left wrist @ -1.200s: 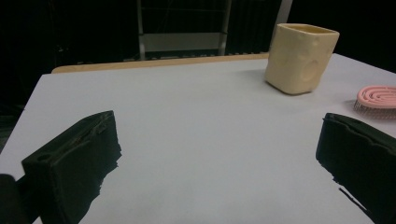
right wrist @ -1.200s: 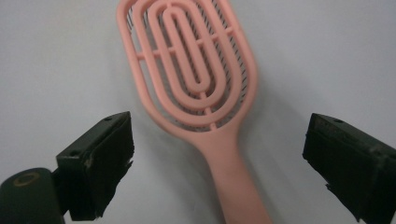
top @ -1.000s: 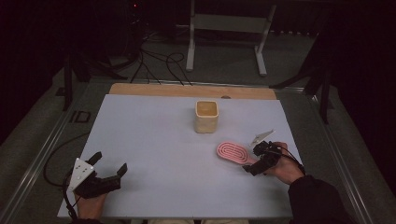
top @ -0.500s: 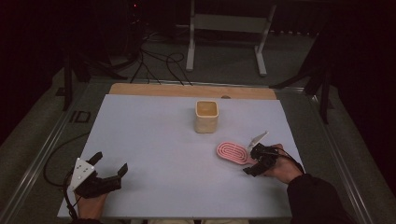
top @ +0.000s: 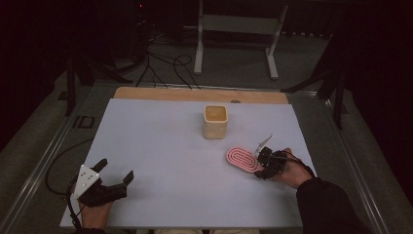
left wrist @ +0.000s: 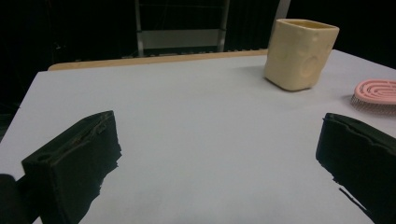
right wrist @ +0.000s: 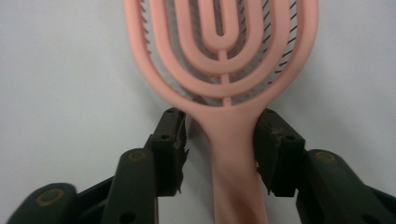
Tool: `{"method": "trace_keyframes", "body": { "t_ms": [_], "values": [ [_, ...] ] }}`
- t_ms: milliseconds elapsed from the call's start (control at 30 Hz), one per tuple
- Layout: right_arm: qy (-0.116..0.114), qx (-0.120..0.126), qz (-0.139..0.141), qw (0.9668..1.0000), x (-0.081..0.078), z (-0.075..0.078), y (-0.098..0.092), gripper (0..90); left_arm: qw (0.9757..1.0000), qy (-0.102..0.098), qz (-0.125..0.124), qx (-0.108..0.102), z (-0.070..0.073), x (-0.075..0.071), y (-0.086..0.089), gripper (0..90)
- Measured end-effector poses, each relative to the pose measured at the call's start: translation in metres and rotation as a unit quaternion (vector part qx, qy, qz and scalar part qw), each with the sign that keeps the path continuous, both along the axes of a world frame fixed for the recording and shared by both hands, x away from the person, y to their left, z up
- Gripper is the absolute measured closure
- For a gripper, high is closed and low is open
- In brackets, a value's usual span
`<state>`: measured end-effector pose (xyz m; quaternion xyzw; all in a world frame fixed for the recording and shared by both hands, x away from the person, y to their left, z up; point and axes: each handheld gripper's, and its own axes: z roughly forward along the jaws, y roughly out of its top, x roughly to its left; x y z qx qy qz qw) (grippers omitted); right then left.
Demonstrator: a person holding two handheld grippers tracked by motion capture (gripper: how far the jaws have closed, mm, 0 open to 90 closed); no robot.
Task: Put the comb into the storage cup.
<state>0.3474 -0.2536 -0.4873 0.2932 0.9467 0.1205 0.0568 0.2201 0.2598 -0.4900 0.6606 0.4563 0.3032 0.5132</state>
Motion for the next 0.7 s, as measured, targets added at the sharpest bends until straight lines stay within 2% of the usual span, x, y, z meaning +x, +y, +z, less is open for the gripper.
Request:
{"method": "trace_keyframes", "body": {
  "t_ms": [67, 233, 267, 333, 567, 700],
  "values": [
    [0.005, -0.011, 0.001, 0.9999, 0.0032, -0.0026, 0.0025, 57.6, 1.0000, 0.000, 0.000, 0.000, 0.0000, 0.0000, 0.0000, 0.0],
    [0.018, -0.014, -0.001, 0.9997, 0.0052, -0.0022, 0.0042, 60.1, 1.0000, 0.000, -0.001, 0.000, -0.0001, 0.0002, 0.0001, 0.0],
    [0.027, -0.011, 0.008, 0.9995, 0.0053, -0.0022, 0.0036, 63.6, 1.0000, 0.000, -0.001, 0.000, -0.0001, 0.0002, 0.0001, 0.0],
    [0.033, -0.015, 0.008, 0.9993, 0.0050, -0.0017, 0.0043, 64.2, 1.0000, 0.000, -0.001, 0.000, -0.0002, 0.0003, -0.0002, 0.0],
    [0.029, -0.026, -0.003, 0.9992, 0.0053, -0.0016, 0.0085, 64.8, 1.0000, 0.003, -0.003, 0.001, -0.0006, 0.0007, -0.0014, 0.0],
    [0.028, -0.031, 0.001, 0.9991, 0.0052, -0.0015, 0.0099, 66.6, 1.0000, 0.003, -0.004, 0.002, -0.0007, 0.0008, -0.0015, 0.0]
  ]
}}
